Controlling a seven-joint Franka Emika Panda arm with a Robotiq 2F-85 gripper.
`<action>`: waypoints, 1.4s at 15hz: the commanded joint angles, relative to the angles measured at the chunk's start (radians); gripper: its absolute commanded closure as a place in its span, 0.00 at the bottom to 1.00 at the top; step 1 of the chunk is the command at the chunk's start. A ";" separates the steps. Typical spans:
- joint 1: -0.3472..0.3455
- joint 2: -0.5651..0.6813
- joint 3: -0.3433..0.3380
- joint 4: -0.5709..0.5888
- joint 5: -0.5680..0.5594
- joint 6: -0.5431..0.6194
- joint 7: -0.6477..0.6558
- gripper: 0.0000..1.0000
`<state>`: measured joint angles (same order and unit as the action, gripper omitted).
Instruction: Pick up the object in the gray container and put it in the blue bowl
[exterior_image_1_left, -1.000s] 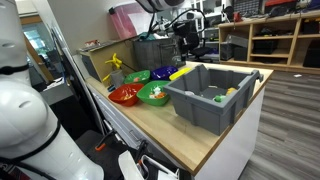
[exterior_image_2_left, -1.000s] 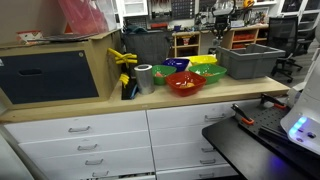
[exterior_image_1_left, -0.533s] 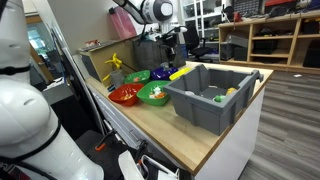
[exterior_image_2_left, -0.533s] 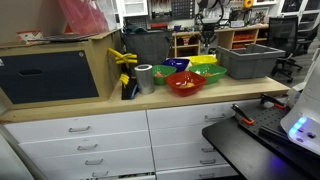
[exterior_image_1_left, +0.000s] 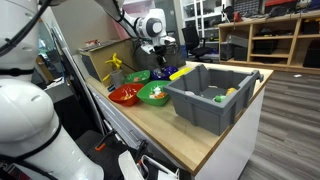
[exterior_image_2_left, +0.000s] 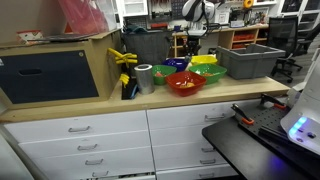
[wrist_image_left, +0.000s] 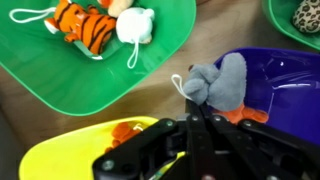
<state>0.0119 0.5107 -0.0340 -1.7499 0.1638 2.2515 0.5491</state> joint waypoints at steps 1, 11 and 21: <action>0.020 0.043 0.010 0.070 0.026 0.058 -0.040 0.99; 0.089 0.129 0.005 0.095 -0.033 0.241 -0.081 0.71; 0.060 -0.001 0.040 0.051 0.027 -0.021 -0.120 0.00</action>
<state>0.0874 0.5853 -0.0009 -1.6688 0.1657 2.3706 0.4526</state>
